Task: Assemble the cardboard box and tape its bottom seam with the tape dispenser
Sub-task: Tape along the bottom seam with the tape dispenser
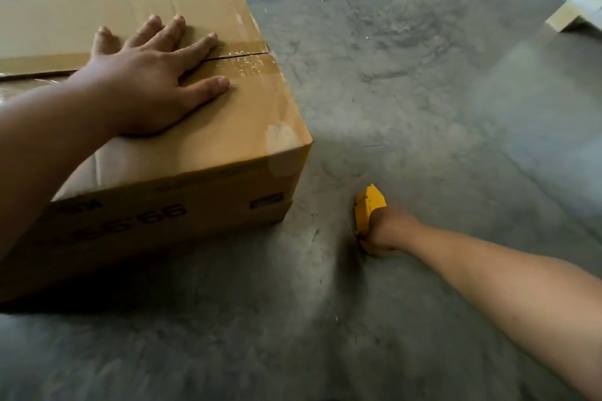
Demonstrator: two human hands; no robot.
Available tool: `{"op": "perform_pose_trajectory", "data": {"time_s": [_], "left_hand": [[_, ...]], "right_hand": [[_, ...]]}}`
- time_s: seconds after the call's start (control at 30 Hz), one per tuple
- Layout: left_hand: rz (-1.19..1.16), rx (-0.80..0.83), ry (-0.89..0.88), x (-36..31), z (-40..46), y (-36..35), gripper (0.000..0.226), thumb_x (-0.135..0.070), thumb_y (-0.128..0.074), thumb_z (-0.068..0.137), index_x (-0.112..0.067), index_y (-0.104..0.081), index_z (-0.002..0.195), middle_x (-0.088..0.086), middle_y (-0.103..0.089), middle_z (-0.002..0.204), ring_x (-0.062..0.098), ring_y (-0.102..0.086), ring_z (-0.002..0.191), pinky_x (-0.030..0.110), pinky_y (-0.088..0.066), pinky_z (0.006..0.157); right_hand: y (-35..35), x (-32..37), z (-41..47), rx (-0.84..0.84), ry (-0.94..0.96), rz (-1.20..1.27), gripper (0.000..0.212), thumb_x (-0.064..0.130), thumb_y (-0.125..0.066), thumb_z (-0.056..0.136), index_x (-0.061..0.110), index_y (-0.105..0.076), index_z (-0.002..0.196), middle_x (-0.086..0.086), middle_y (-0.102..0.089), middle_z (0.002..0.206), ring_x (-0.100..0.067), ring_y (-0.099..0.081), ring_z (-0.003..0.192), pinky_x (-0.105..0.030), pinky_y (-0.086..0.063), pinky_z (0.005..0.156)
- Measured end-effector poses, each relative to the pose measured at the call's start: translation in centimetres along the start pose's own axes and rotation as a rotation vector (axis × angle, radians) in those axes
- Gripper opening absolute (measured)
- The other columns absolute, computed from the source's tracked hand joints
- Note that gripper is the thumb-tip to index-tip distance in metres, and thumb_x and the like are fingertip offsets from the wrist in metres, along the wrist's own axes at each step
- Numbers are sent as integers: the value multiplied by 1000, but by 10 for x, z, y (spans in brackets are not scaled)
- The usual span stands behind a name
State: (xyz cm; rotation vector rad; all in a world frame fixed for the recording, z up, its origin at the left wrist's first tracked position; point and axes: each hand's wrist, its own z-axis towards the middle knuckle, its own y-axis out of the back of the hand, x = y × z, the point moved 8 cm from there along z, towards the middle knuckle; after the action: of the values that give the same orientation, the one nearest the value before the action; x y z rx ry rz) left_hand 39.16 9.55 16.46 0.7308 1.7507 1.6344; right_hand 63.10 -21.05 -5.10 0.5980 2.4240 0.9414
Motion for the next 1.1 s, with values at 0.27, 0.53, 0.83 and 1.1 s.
{"op": "perform_pose_trajectory", "data": {"time_s": [0.27,0.53,0.83,1.1], "left_hand": [[-7,47,-49,-8,-2,-1,76,-87,-2,80,-58,0,150,-8,6,166,16,8,152,60,2,119],[-62,-26,-29,-10,-5,9,76,-85,-17,84,-51,-19,152,-7,-13,166,17,-10,152,57,-7,120],[-174,-118,31,-4,-31,26,66,-72,-40,90,-35,-45,145,-5,-40,152,23,-44,135,47,-29,115],[-681,-277,255,126,-105,62,29,-37,-60,95,-25,-71,119,-8,-69,118,10,-62,107,23,-42,88]], "right_hand": [[8,-1,-19,-159,-93,247,44,28,-44,103,-4,-57,129,-18,-58,134,-34,-57,122,-33,-44,94],[129,-5,-29,-523,-38,656,39,34,-51,99,-2,-66,101,-29,-66,109,-41,-62,100,-35,-40,71],[328,71,-169,-810,594,1097,35,38,-55,77,2,-53,75,-7,-44,66,-19,-39,62,-36,-29,60],[374,215,-196,-621,785,1180,40,34,-51,74,0,-66,88,-14,-51,82,-25,-43,78,-37,-33,68]]}}
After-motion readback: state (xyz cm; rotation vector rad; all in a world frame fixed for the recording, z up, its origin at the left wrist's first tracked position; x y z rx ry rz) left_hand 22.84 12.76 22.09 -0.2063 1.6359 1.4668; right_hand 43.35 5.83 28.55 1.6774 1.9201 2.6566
